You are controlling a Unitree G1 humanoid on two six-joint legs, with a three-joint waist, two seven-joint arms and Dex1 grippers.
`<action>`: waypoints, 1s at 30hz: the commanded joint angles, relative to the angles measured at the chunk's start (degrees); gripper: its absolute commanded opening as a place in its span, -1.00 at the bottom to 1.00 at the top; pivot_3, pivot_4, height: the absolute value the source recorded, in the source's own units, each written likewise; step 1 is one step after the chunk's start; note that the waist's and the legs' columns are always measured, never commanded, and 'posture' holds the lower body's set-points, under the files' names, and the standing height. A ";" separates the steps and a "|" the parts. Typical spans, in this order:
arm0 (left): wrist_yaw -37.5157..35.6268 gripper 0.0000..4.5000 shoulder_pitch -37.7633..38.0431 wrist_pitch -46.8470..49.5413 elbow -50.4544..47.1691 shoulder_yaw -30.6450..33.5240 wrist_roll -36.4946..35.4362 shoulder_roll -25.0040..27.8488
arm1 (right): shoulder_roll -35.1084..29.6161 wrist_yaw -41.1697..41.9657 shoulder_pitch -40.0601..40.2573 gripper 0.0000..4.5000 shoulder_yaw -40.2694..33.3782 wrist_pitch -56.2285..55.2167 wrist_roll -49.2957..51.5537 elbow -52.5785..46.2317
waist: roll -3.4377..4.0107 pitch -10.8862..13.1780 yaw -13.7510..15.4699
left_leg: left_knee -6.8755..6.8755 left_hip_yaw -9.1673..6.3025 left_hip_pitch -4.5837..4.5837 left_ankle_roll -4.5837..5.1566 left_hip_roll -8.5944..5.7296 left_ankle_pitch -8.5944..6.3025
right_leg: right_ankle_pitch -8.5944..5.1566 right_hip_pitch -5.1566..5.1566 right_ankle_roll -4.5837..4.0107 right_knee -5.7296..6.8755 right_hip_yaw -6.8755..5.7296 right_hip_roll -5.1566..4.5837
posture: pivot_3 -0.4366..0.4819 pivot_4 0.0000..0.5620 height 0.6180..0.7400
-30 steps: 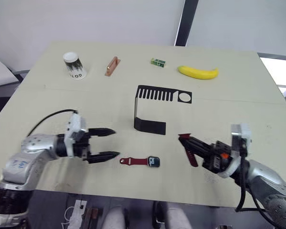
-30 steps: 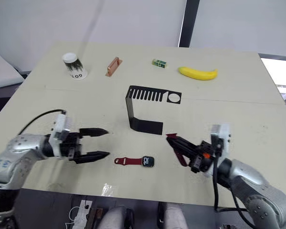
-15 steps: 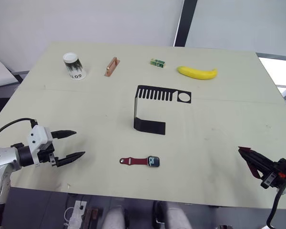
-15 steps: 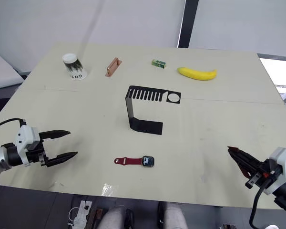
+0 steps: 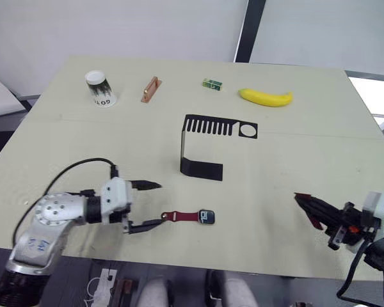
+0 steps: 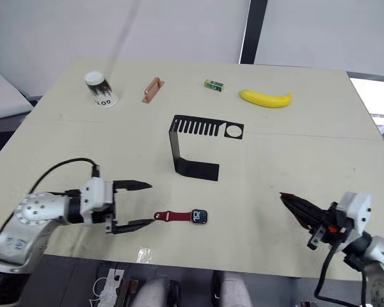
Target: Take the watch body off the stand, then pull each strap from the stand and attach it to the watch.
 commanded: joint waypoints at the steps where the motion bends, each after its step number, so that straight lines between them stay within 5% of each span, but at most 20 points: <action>1: 2.96 0.99 -0.44 -0.17 -1.53 -5.00 4.43 -2.11 | 0.32 -0.37 -0.52 -1.00 3.03 0.31 -0.88 -3.62 | 0.00 0.00 0.03 | 0.01 0.00 0.01 -0.01 0.00 0.01 | 0.00 0.00 0.00 0.01 0.00 0.01 | -0.05 -0.47 1.00; 13: 4.06 0.99 -11.45 -1.19 9.64 -19.02 16.14 -10.19 | -0.12 -1.93 0.04 -1.00 8.02 2.07 -3.22 -8.51 | -0.01 -0.01 0.23 | 0.14 0.01 -0.01 0.01 -0.01 0.01 | 0.00 0.01 0.00 0.05 -0.02 0.06 | -0.05 -0.47 1.00; 30: 3.65 0.99 -14.30 0.03 16.69 -21.54 18.50 -12.74 | -0.64 -4.38 1.49 -1.00 6.83 5.78 -1.95 -12.50 | -0.02 -0.17 0.25 | 0.25 0.01 0.02 0.01 -0.01 0.03 | 0.00 0.05 0.00 0.13 0.00 0.06 | -0.05 -0.47 1.00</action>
